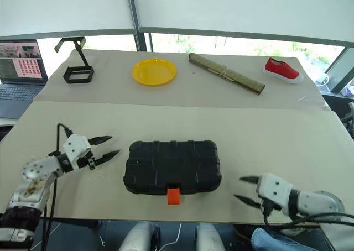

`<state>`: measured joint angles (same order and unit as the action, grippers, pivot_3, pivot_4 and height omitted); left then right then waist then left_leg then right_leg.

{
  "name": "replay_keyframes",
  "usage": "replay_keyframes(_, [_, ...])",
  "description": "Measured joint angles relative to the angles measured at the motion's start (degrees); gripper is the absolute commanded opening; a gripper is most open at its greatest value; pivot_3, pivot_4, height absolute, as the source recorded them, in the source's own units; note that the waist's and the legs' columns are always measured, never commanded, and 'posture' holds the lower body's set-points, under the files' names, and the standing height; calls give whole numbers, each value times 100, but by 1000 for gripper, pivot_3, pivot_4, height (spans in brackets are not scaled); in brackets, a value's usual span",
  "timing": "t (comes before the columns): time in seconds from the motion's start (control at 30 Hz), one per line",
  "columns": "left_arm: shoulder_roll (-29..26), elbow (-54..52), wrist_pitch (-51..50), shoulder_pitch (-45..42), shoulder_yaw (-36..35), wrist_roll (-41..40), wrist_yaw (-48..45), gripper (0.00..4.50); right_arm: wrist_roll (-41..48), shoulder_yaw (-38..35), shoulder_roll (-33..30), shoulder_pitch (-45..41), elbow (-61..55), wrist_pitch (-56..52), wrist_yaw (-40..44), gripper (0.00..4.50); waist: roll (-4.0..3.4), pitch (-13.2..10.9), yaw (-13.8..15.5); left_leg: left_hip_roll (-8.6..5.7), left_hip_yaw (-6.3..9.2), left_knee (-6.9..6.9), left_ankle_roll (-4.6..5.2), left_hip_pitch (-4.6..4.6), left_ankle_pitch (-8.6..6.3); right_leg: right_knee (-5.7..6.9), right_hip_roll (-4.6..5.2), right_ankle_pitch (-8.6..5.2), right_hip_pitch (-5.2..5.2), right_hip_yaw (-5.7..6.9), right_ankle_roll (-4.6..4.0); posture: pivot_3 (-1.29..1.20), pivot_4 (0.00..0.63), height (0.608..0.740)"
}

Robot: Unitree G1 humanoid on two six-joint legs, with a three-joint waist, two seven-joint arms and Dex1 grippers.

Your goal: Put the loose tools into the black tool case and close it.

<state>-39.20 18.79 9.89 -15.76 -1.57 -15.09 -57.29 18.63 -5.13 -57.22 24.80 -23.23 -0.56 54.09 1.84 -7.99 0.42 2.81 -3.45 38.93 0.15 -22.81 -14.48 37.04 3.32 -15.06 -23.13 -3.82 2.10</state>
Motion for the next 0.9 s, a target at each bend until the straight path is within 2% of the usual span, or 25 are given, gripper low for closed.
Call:
replay_keyframes(0.13, [146,40,-628,-602,337,50,-243,118,-256,520,12,-105,-732,-536,-24,53,5,2,-66,0,3,1,-1,-2,0,0,-5,-1,-4,-1,0,0,150,740])
replay_keyframes(0.23, [160,121,-1084,-796,593,123,-552,118,-858,1122,325,-779,-757,-781,-192,53,14,1,-126,1,9,0,0,-2,0,0,-13,-1,-6,-2,-1,0,150,740])
replay_keyframes(0.43, [-32,83,-1619,-774,741,151,-975,118,-1241,1639,981,-1617,-674,-1273,-455,53,18,-2,-126,3,10,1,0,-5,0,2,-14,-1,-10,-3,-5,0,150,740])
replay_keyframes(0.6, [-25,-299,-1947,-430,492,59,-844,118,-1490,1813,1531,-2404,-72,-1432,-672,53,24,-4,-125,3,7,3,0,-4,0,5,-11,-1,-10,-3,-5,0,150,740])
replay_keyframes(0.8, [0,-1274,-2372,594,-86,-307,-350,118,-1813,1829,2012,-3532,1169,-1227,-939,53,19,-8,-143,4,7,-1,0,-4,0,8,-9,0,-17,-7,-6,0,150,740])
replay_keyframes(0.9, [169,-1647,-2564,962,-353,-547,-99,118,-1899,1807,2123,-3832,1602,-980,-986,53,18,-9,-126,4,6,-1,0,-6,0,8,-5,0,-17,-7,-6,0,150,740])
